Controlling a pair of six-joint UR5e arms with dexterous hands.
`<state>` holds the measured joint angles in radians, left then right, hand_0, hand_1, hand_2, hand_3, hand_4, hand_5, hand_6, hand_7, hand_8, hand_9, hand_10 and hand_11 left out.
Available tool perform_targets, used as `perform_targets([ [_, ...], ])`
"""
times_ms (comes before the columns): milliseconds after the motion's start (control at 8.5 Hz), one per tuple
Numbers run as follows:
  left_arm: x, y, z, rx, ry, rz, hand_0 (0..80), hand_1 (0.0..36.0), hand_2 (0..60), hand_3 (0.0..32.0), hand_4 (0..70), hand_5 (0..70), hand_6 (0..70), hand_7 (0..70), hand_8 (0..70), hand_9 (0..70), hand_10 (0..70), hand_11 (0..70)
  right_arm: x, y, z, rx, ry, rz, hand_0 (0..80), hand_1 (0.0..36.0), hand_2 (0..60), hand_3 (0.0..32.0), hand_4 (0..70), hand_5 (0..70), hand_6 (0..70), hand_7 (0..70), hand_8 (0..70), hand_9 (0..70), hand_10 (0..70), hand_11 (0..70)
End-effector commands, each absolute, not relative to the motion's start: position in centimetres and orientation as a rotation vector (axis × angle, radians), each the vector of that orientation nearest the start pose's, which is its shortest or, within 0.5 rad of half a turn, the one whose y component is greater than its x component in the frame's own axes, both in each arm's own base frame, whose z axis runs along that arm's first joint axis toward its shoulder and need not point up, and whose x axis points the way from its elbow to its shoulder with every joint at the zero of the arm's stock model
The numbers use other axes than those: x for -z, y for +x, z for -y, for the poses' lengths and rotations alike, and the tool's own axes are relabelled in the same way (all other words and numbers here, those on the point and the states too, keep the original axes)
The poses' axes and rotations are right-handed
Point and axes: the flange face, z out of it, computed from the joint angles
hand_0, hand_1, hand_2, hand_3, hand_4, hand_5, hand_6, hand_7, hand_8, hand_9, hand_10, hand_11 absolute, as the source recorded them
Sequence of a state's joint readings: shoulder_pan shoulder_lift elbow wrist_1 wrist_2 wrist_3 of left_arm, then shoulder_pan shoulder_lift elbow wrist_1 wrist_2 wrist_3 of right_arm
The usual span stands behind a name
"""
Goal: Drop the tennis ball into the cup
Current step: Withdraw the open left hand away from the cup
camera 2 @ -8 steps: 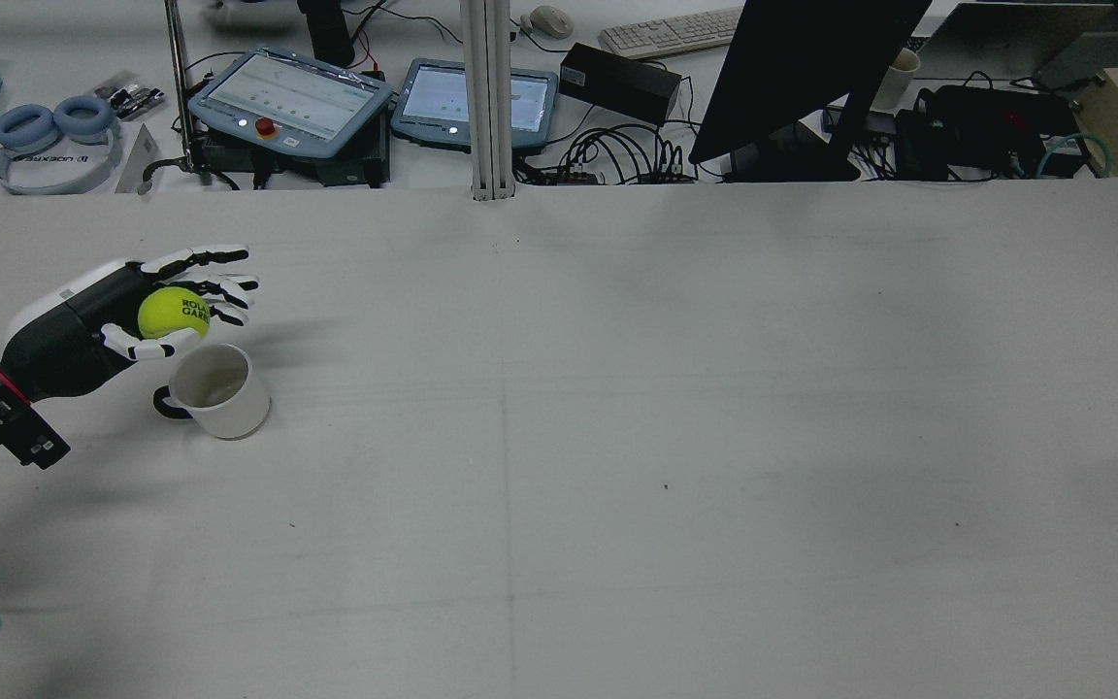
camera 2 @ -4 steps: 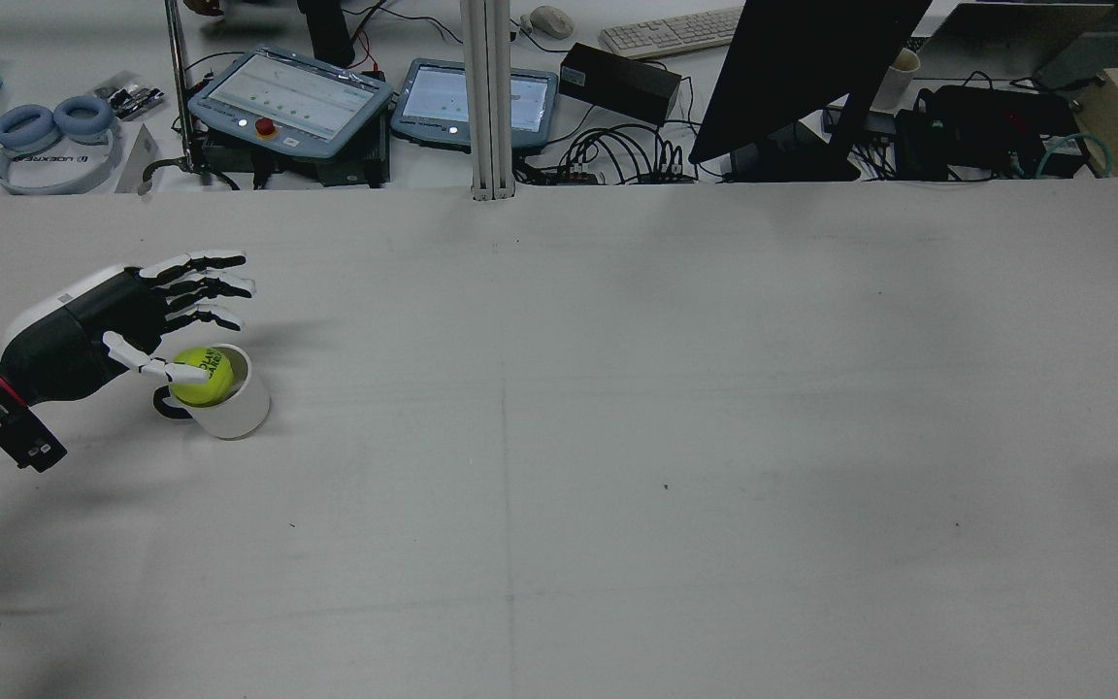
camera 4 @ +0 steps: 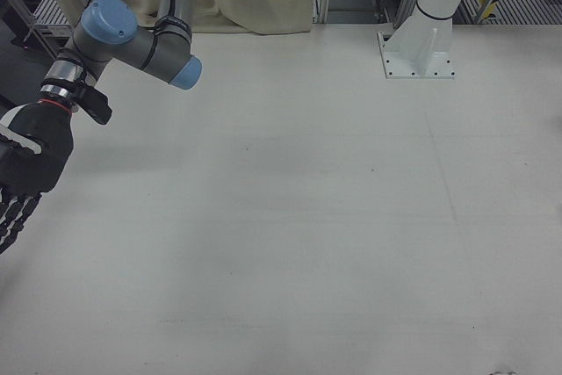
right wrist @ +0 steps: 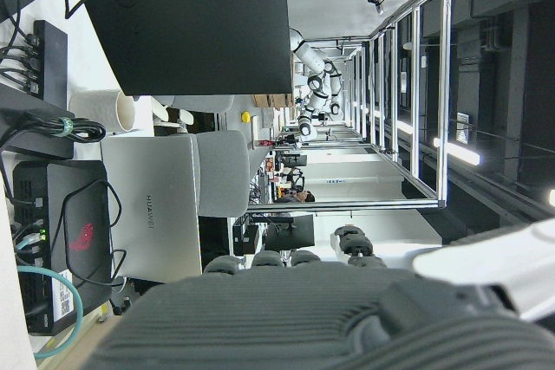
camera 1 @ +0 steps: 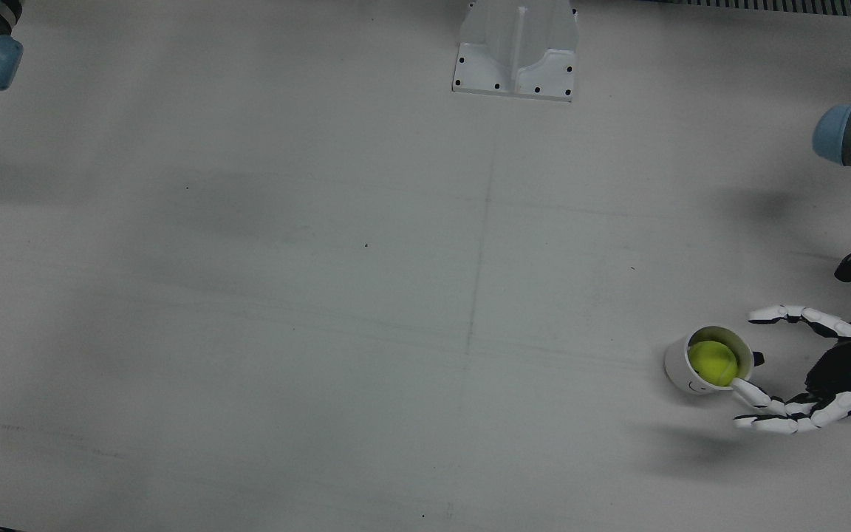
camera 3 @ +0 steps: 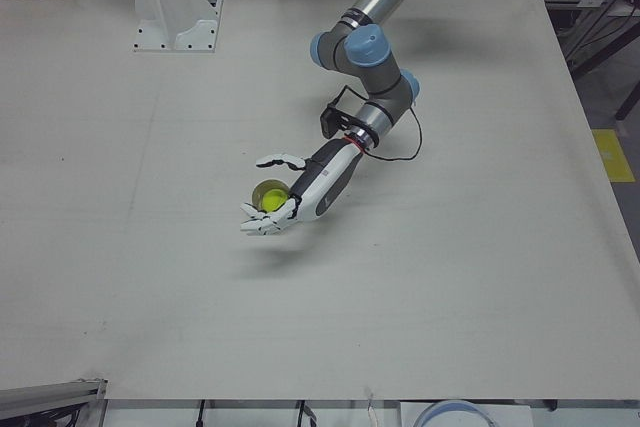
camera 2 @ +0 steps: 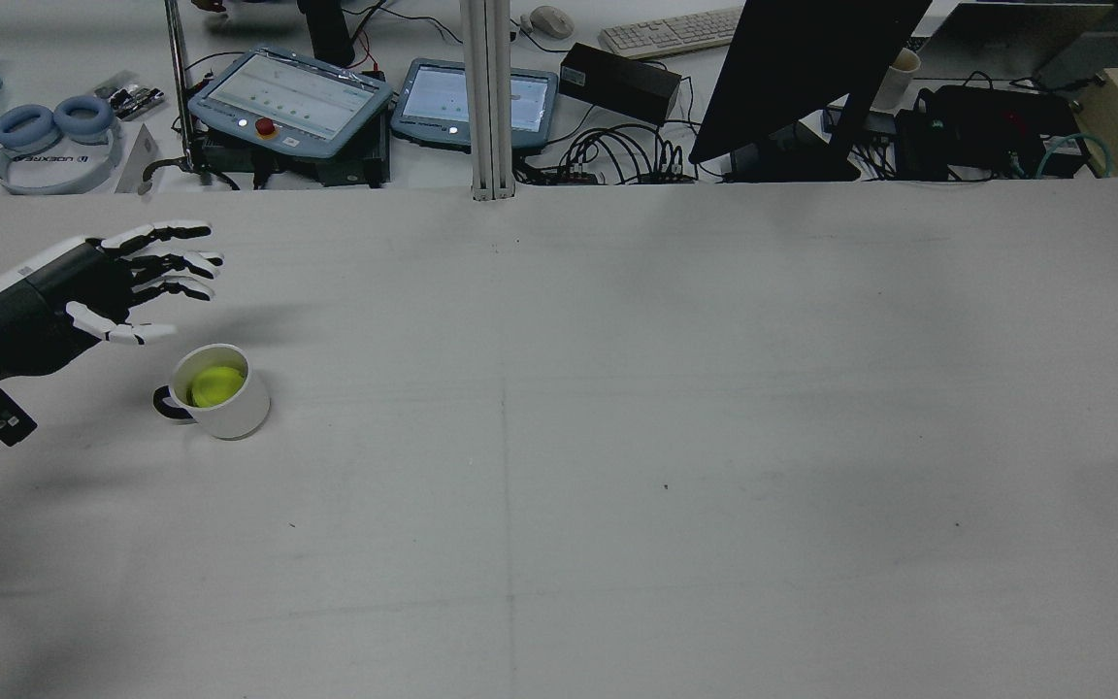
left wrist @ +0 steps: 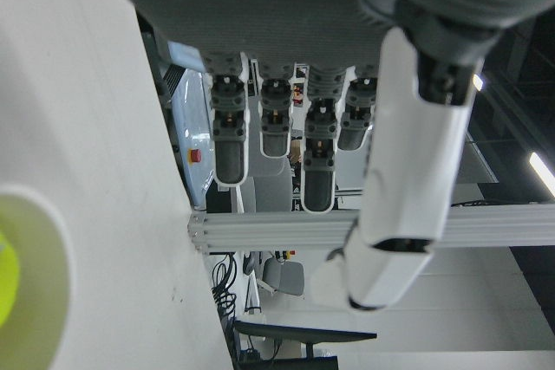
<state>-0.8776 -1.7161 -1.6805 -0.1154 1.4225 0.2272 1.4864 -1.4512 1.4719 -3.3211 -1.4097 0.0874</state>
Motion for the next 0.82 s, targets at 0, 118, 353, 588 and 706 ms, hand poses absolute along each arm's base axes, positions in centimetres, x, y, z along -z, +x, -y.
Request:
perform_targets([
  [0,-51.7,11.7,59.4,1.629,-0.139,-2.364,65.5,35.9,50.0,0.0,18.5,18.6,42.0,30.9,20.4,21.5,24.6,38.8,-69.0,10.5,53.5,2.304,-0.017,-1.975,0.0,0.0,0.0,0.0,0.0,0.0,0.0,0.0,0.0,0.0,0.0,0.0],
  [118,-51.9,9.2,59.9,1.649,-0.079,-2.367,70.6,36.0,55.8,0.0,23.6,20.7,51.9,34.0,23.5,23.5,27.2,42.3,-69.0,10.5,53.5,2.304,-0.017,-1.975,0.0,0.0,0.0,0.0,0.0,0.0,0.0,0.0,0.0,0.0,0.0,0.0],
  [353,-54.2,4.2,60.6,1.716,0.019,-2.352,74.7,36.0,60.0,0.0,30.2,21.7,57.7,39.6,25.3,25.5,28.0,43.4,-69.1,10.5,53.5,2.306,-0.017,-1.973,0.0,0.0,0.0,0.0,0.0,0.0,0.0,0.0,0.0,0.0,0.0,0.0],
  [588,-55.9,2.6,60.7,1.760,0.049,-2.335,74.2,36.0,59.4,0.0,32.7,20.3,52.1,43.6,24.3,26.5,28.5,43.8,-69.1,10.5,53.5,2.306,-0.017,-1.973,0.0,0.0,0.0,0.0,0.0,0.0,0.0,0.0,0.0,0.0,0.0,0.0],
  [706,-56.8,2.5,60.8,1.769,0.050,-2.328,78.1,36.0,60.0,0.0,31.8,22.9,64.7,41.1,26.9,26.1,28.5,44.0,-69.1,10.5,53.5,2.306,-0.017,-1.973,0.0,0.0,0.0,0.0,0.0,0.0,0.0,0.0,0.0,0.0,0.0,0.0],
])
